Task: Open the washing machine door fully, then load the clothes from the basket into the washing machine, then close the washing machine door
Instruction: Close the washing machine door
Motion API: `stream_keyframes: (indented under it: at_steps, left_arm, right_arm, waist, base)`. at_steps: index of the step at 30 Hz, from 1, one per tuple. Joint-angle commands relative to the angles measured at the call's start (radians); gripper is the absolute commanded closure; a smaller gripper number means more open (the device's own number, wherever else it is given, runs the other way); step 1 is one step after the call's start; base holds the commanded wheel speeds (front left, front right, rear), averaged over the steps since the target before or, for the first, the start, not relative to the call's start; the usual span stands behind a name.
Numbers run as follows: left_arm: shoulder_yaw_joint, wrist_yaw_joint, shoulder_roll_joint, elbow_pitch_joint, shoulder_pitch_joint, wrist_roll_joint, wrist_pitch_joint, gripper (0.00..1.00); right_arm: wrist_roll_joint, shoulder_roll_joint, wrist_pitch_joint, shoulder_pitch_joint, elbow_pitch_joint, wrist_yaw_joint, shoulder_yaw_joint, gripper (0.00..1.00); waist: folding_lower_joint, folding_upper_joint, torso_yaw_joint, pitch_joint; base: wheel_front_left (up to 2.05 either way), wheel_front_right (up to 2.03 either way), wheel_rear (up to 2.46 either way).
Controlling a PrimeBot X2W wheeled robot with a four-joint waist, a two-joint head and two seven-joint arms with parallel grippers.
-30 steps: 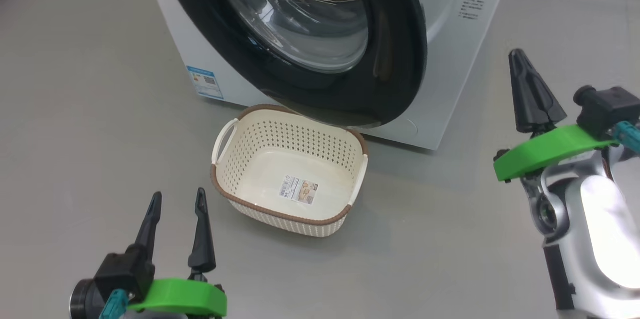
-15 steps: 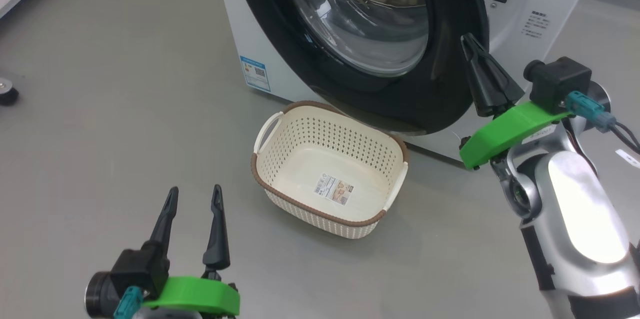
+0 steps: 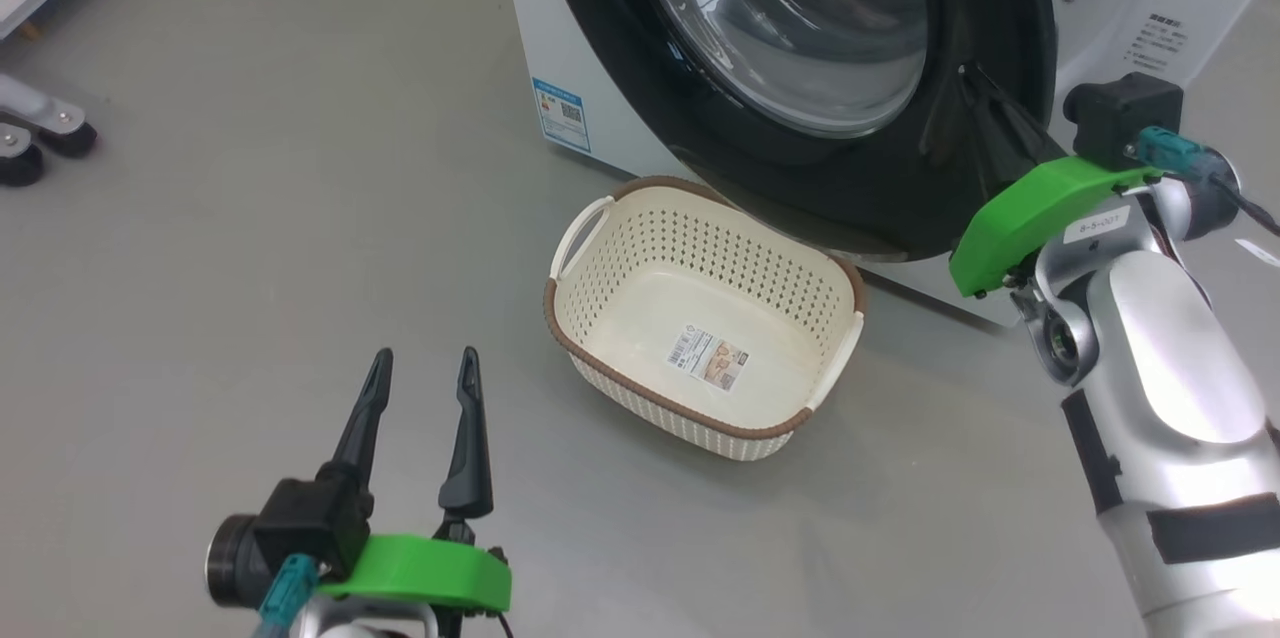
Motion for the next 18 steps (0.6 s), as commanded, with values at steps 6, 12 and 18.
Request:
stream_keyframes:
  at_steps: [6, 12, 18]
  left_arm:
    - [0.027, -0.001, -0.004, -0.013, -0.051, -0.005, -0.020, 0.00]
    - [0.023, -0.003, -0.018, -0.005, -0.067, -0.006, -0.032, 0.00]
    - [0.015, -0.004, -0.027, 0.002, -0.079, -0.002, -0.041, 0.00]
  right_arm:
    - [-0.008, -0.012, -0.028, -0.097, 0.065, -0.003, 0.010, 1.00]
    - [-0.012, -0.026, -0.053, -0.147, 0.135, -0.003, 0.009, 1.00]
    - [-0.015, -0.044, -0.069, -0.176, 0.180, -0.003, 0.007, 1.00]
  waist:
    - [-0.0001, 0.0000, 0.015, 0.015]
    - [-0.0001, 0.0000, 0.030, 0.033]
    - [-0.0001, 0.0000, 0.047, 0.042]
  base:
    - [0.00, 0.00, 0.00]
    - [0.00, 0.00, 0.00]
    - [0.00, 0.00, 0.00]
